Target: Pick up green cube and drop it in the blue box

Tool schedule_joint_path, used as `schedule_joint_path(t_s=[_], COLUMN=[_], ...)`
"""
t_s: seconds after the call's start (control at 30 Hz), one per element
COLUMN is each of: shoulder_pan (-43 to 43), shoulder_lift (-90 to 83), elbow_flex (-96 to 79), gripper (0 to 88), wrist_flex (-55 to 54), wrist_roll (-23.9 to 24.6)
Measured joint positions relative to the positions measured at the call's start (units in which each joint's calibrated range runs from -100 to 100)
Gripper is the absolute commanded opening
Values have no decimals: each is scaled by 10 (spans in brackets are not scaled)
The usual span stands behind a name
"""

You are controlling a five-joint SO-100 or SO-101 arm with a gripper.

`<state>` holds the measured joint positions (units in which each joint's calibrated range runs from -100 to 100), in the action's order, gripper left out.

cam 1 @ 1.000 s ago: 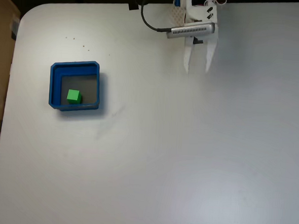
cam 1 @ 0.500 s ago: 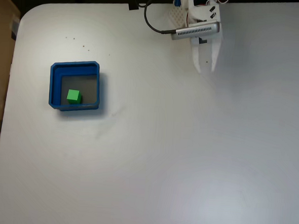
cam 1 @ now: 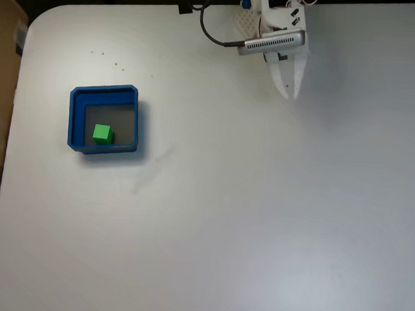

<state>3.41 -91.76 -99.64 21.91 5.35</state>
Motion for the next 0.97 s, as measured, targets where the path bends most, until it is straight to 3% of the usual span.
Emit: schedule_joint_path(t_s=[0.23, 0.97], shoulder_pan=[0, 0], shoulder_lift=[0, 0], elbow_flex=[0, 0], gripper=[7, 7], wrist_flex=[0, 0], wrist_roll=[-44, -47])
